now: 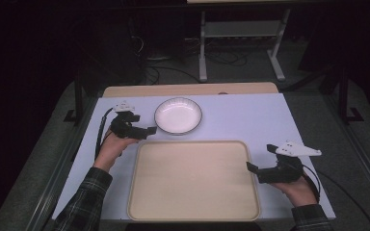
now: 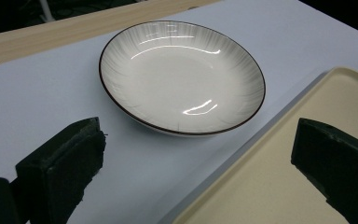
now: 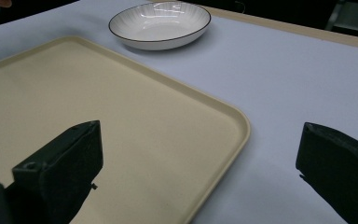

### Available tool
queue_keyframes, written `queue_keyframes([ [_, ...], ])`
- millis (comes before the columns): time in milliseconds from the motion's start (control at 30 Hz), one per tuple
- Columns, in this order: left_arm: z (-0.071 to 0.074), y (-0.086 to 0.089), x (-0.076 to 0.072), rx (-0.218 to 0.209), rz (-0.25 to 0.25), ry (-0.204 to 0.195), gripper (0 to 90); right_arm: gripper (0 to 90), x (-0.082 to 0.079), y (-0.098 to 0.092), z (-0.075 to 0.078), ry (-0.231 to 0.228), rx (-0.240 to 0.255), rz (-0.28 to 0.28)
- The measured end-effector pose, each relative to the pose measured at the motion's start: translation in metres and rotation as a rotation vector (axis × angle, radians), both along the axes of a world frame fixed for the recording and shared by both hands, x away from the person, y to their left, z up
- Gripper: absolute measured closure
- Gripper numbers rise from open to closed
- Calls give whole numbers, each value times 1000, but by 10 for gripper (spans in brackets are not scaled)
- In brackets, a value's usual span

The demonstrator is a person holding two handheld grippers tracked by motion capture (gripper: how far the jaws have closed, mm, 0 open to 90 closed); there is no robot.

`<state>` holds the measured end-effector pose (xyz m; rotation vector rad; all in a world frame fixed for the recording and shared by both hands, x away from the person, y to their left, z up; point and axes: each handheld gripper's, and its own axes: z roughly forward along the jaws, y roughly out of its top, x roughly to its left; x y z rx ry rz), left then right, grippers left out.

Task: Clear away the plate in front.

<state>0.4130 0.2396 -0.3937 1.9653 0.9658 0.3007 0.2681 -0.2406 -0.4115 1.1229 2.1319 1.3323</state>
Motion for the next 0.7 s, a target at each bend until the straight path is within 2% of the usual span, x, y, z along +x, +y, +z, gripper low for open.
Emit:
queue_keyframes([
  [233,-3,-4,9,-3,0,23,20,0,0,0,0,0,3,0],
  [367,-5,-9,15,9,-2,37,20,0,0,0,0,-1,-2,0],
  [700,-7,-17,33,20,24,78,21,0,0,0,0,0,1,2],
])
